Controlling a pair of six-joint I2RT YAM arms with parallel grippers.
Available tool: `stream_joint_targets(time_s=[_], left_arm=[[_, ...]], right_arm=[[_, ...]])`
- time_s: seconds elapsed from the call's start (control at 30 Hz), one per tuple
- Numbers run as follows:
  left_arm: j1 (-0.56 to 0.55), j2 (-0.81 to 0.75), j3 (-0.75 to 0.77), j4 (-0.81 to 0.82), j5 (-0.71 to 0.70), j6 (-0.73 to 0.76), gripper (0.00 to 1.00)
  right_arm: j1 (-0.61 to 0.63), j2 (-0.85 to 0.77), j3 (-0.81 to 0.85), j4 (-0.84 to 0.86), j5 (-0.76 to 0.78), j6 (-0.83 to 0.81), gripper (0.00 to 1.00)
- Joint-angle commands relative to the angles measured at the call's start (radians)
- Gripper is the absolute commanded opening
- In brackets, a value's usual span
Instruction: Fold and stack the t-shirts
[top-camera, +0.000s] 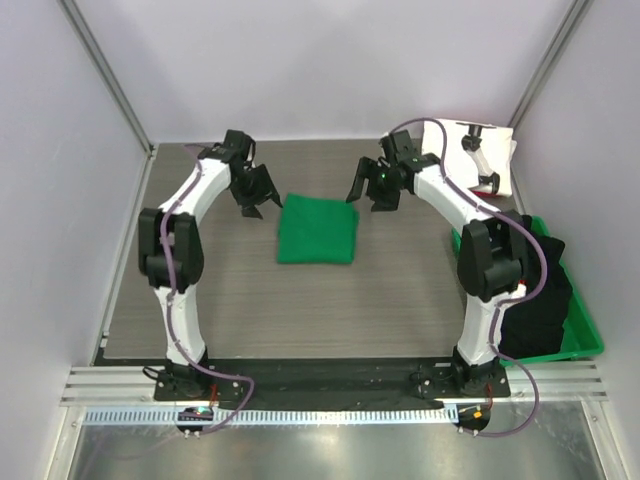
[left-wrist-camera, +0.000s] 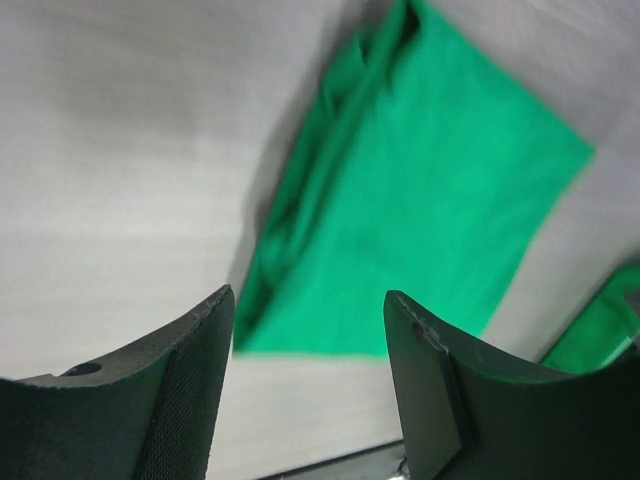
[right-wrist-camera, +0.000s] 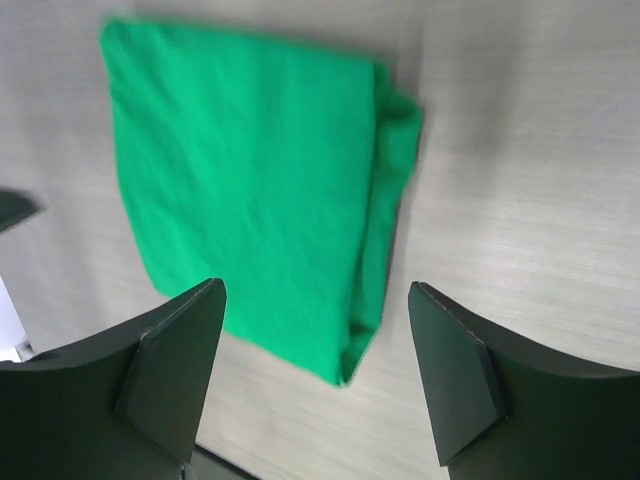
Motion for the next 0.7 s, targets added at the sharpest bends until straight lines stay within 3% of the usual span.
stream_joint_targets(time_s=[0.0,0.1,0.27,0.47,0.67], left_arm=[[-0.007,-0.248,-0.131,0.080,0.018,0.037,0.62],[-0.009,-0.401,-0.323,0.096,-0.005,0.060,0.61],[-0.009,-0.629,-0.582,0.056,-0.087,0.126,0.61],[-0.009,-0.877,-0.739,-0.019,-0.176,0.161,0.61],[-0.009,-1.090,-0.853,-0.046,-0.209,0.144,0.62]], right_arm=[[0.005,-0.087,-0.190,0.165,-0.067,0.020,0.80],[0.005,-0.099,-0.287,0.265,-0.113,0.034,0.81],[0.002,-0.035,-0.307,0.329,-0.135,0.032,0.82],[0.002,0.046,-0.293,0.415,-0.179,0.075,0.80],[0.015,0.132,-0.287,0.493,-0.228,0.116,0.64]])
